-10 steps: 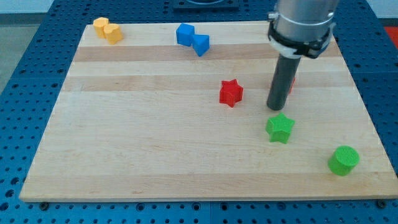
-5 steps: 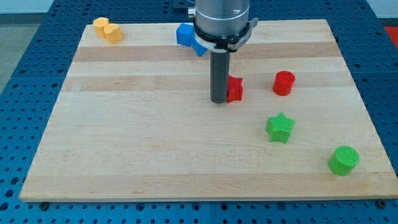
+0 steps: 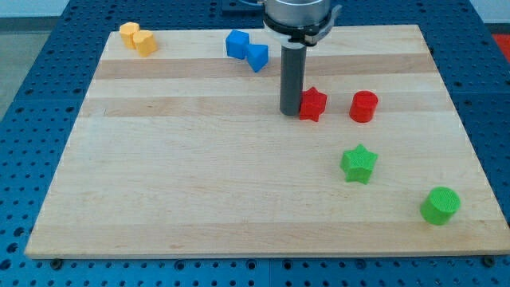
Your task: Move the red blocks diagonal to the top right of the green star
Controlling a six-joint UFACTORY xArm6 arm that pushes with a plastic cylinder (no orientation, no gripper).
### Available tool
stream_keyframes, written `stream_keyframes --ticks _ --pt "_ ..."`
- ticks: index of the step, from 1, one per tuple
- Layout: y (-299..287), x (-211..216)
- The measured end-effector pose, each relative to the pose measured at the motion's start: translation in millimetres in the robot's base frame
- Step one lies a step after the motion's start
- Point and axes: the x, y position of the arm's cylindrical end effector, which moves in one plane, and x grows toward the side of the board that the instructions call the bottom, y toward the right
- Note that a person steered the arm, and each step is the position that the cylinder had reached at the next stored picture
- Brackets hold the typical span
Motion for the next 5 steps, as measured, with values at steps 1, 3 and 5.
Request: stream_keyframes --ticks 1,3,5 --pt "21.0 0.0" --pt "60.1 0.0" --pt "85.9 0.0"
